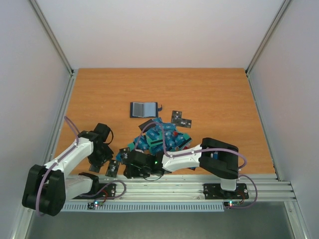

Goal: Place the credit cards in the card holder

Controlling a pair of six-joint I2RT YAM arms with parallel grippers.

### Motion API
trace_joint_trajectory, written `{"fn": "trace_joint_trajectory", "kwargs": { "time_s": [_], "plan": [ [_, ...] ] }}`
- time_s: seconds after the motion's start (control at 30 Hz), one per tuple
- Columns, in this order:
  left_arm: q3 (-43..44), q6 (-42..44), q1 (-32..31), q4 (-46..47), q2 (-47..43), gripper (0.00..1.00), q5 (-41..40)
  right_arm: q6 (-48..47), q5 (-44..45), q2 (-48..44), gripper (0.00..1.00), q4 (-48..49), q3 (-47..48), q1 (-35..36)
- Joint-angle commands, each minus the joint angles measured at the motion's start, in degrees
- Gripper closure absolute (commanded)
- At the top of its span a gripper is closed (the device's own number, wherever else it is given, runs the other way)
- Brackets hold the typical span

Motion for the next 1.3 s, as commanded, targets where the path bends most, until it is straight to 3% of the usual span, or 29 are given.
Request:
{"fn": "trace_joint_trajectory", "kwargs": {
  "time_s": [0.0, 0.13, 0.27, 0.67, 0.9, 1.27],
  "plan": [
    [0.4, -0.1, 1.0, -1.7, 1.3, 0.62, 7.9, -2.4, 2.1, 0.6, 0.48, 0.8, 0.9, 0.4],
    [1.1, 0.5, 2.2, -3.4, 0.2, 0.57, 11.8, -3.0, 1.6, 1.9, 0.47, 2.0, 2.1, 1.3],
    [0.4, 4.2, 9.0, -4.7, -0.2, 0.57, 17.5, -3.0, 2.1, 3.8, 0.47, 2.0, 4.5, 2.2],
    [1.4, 9.4, 18.9, -1.1, 5.0, 0.52, 19.8, 1.0, 9.2, 9.7, 0.44, 6.6, 8.0, 5.5],
    [1.5, 7.5, 19.5, 2.6, 9.1, 0.48, 18.7, 4.2, 12.0, 9.0, 0.44, 8.5, 5.1, 5.7],
    [-6.7, 4.5, 19.4, 10.9, 12.6, 0.49, 22.7, 5.2, 13.0, 7.0, 0.43, 9.2, 1.5, 5.6]
  ]
}}
